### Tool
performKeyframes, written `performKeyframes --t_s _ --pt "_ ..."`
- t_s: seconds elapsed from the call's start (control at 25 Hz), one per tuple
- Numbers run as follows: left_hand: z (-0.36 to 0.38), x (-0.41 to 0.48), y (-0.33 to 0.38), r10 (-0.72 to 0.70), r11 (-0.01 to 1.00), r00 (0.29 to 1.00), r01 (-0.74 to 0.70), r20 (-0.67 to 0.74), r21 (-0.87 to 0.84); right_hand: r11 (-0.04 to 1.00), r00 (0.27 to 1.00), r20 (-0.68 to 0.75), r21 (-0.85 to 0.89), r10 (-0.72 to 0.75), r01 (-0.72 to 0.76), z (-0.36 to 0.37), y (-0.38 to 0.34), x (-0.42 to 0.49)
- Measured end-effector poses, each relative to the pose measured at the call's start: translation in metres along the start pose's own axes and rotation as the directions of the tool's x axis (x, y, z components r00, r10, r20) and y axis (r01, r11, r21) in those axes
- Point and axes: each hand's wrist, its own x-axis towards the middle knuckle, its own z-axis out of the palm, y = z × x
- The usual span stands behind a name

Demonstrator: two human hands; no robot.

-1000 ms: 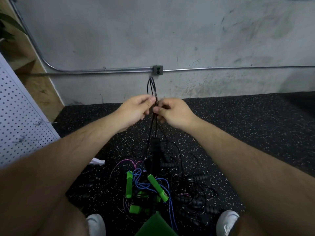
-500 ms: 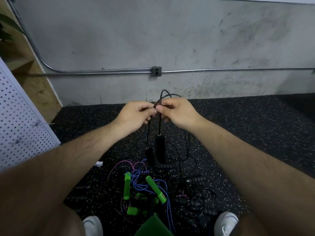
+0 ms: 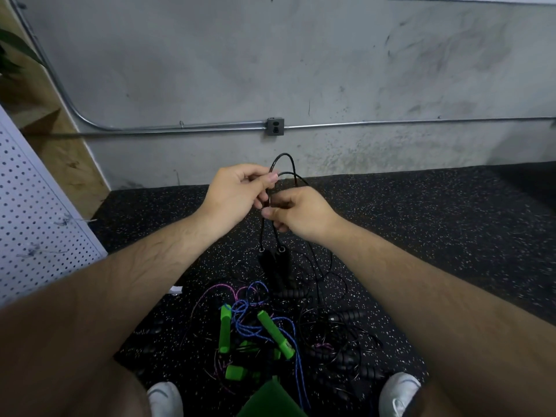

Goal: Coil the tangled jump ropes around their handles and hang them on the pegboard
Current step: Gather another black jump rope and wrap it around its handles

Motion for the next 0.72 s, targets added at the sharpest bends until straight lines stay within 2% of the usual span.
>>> performKeyframes --t_s 0.08,0.24,0.28,0.4,0.44,0.52,0.72 --pt "0.000 0.000 0.000 -0.014 1.000 1.000 0.014 0.004 -0.007 1.000 1.000 0.007 0.008 0.025 -0.025 0.007 -0.001 -0.001" --pt "-0.004 -0.003 -0.008 -0.040 0.997 0.999 0.040 0.001 0.073 0.997 0.994 -0.105 -0.067 0.019 -0.026 -0.002 -0.007 0.005" --pt "-0.006 -0.005 -0.013 -0.059 0.988 0.998 0.053 0.038 0.142 0.999 0.992 -0.123 -0.027 0.031 -0.034 -0.007 -0.008 0.006" --pt "-0.009 -0.015 -0.026 -0.125 0.945 0.956 0.033 0.264 0.327 0.991 0.989 -0.131 0.121 0.065 -0.050 -0.016 -0.011 0.005" --pt "-0.009 -0.018 -0.028 -0.126 0.943 0.949 0.024 0.290 0.331 0.991 0.990 -0.129 0.129 0.062 -0.045 -0.017 -0.012 0.005" --pt "-0.011 -0.017 -0.031 -0.105 0.954 0.965 0.030 0.240 0.298 0.992 0.993 -0.114 0.127 0.042 -0.028 -0.016 -0.011 0.005" --pt "-0.013 -0.019 -0.026 -0.115 0.971 0.970 0.064 0.214 0.232 0.961 0.997 -0.072 0.276 0.034 -0.013 -0.005 -0.009 0.007"
